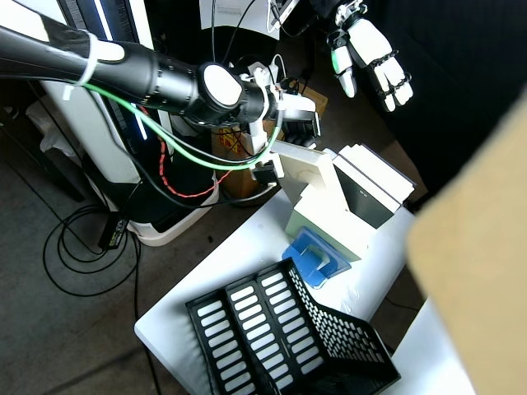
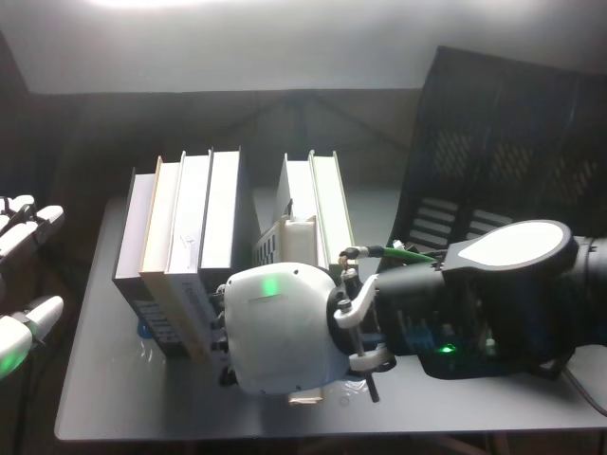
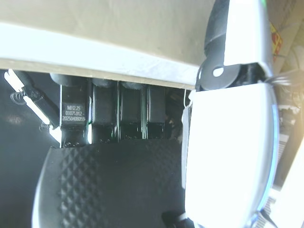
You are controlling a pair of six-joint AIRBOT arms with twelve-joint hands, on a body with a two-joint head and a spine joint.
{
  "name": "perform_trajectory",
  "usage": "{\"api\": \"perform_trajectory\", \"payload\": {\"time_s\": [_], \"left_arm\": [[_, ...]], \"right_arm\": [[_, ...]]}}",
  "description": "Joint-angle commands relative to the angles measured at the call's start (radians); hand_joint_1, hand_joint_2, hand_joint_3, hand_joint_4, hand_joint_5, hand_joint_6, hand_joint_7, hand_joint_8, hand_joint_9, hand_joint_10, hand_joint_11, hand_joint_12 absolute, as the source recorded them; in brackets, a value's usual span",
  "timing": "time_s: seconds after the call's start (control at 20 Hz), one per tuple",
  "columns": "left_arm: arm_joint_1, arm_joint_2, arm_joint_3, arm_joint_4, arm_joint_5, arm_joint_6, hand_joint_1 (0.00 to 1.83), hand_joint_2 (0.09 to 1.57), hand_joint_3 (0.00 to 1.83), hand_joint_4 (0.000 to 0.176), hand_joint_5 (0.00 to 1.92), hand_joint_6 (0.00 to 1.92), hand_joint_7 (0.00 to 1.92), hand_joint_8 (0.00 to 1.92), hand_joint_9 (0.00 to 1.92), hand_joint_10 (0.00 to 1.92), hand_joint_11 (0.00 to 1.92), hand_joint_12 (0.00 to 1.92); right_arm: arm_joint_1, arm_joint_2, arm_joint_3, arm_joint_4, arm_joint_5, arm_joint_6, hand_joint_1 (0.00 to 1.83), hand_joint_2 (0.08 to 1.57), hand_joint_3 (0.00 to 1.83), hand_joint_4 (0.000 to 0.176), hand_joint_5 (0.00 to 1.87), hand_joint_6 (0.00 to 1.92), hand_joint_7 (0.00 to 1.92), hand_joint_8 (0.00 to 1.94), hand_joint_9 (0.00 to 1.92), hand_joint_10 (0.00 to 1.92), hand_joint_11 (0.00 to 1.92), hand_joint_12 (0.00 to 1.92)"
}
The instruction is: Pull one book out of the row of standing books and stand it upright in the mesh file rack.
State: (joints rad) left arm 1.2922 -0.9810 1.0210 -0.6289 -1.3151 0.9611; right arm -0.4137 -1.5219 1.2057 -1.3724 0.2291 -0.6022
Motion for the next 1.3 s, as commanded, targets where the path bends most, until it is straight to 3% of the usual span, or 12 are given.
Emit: {"api": "perform_trajectory", "payload": {"time_s": [0.0,0.05,0.1,0.2,0.3,0.4,0.55,0.65,0.7,0.75,0.95,1.25], "left_arm": [[0.000,0.000,0.002,-0.002,-0.121,0.001,0.44,1.50,0.00,0.022,0.12,0.00,0.00,0.00,0.00,0.00,0.00,0.00],[0.000,0.000,0.002,-0.002,-0.121,0.001,0.44,1.50,0.00,0.025,0.12,0.00,0.00,0.00,0.00,0.00,0.00,0.00],[0.000,0.000,0.002,-0.002,-0.121,0.001,0.43,1.50,0.00,0.029,0.12,0.00,0.00,0.00,0.00,0.00,0.00,0.00],[0.000,0.000,0.002,-0.002,-0.125,0.001,0.44,1.49,0.00,0.036,0.12,0.00,0.00,0.00,0.00,0.00,0.00,0.00],[0.000,0.000,0.002,-0.001,-0.125,0.001,0.46,1.48,0.00,0.029,0.12,0.00,0.00,0.00,0.00,0.00,0.00,0.00],[0.000,0.000,0.002,0.000,-0.126,-0.002,0.47,1.48,0.00,0.025,0.13,0.00,0.00,0.00,0.00,0.00,0.00,0.00],[0.000,0.000,0.002,0.000,-0.126,-0.003,0.51,1.48,0.00,0.012,0.14,0.01,0.00,0.00,0.00,0.00,0.00,0.00],[0.000,0.000,0.002,0.001,-0.125,-0.003,0.51,1.47,0.00,0.017,0.14,0.01,0.00,0.00,0.00,0.00,0.00,0.00],[0.000,-0.001,0.003,0.002,-0.124,-0.004,0.51,1.47,0.00,0.018,0.15,0.01,0.00,0.00,0.00,0.00,0.00,0.00],[0.000,-0.002,0.004,0.003,-0.124,-0.004,0.54,1.46,0.00,0.018,0.16,0.01,0.01,0.00,0.00,0.00,0.00,0.00],[-0.001,-0.004,0.007,0.008,-0.121,-0.009,0.53,1.45,0.00,0.038,0.15,0.00,0.01,0.00,0.00,0.00,0.00,0.00],[-0.004,-0.008,0.016,0.019,-0.114,-0.019,0.51,1.45,0.00,0.032,0.15,0.00,0.02,0.00,0.00,0.00,0.00,0.00]], "right_arm": [[0.009,0.019,-0.010,0.033,0.038,0.011,1.26,1.14,0.00,0.000,1.05,0.61,0.89,1.44,0.90,1.45,0.66,1.57],[0.011,0.030,-0.020,0.035,0.051,0.011,1.26,1.14,0.00,0.000,1.03,0.64,0.89,1.44,0.90,1.37,0.63,1.48],[0.015,0.044,-0.034,0.035,0.067,0.011,1.24,1.17,0.01,0.000,1.00,0.70,0.81,1.55,0.82,1.65,0.65,1.82],[0.026,0.071,-0.056,0.038,0.097,0.011,1.23,1.19,0.00,0.000,0.91,0.84,0.82,1.56,0.83,1.75,0.68,1.85],[0.037,0.101,-0.079,0.041,0.130,0.011,1.16,1.14,0.00,0.000,0.92,1.09,0.95,1.85,0.95,1.91,0.85,1.89],[0.045,0.134,-0.102,0.042,0.152,0.011,1.20,1.21,0.02,0.000,0.74,1.16,0.88,1.59,1.01,1.66,0.75,1.69],[0.062,0.181,-0.136,0.041,0.194,0.010,1.26,1.14,0.00,0.000,0.86,1.02,1.07,1.10,1.04,1.24,0.75,1.48],[0.069,0.206,-0.155,0.041,0.212,0.012,1.27,1.12,0.00,0.000,0.95,0.87,1.08,1.10,0.99,1.24,0.65,1.51],[0.075,0.218,-0.163,0.037,0.221,0.015,1.24,1.17,0.00,0.000,0.79,1.11,0.99,1.22,0.92,1.23,0.49,1.59],[0.085,0.231,-0.170,0.023,0.234,0.035,1.25,1.16,0.00,0.000,0.81,1.05,1.00,1.24,1.02,1.25,0.62,1.58],[0.122,0.270,-0.192,-0.046,0.253,0.105,1.22,1.23,0.01,0.000,0.65,1.24,0.89,1.43,0.99,1.44,0.59,1.74],[0.144,0.309,-0.200,-0.089,0.265,0.165,1.23,1.22,0.00,0.000,0.71,1.13,0.90,1.43,0.97,1.51,0.69,1.74]]}}
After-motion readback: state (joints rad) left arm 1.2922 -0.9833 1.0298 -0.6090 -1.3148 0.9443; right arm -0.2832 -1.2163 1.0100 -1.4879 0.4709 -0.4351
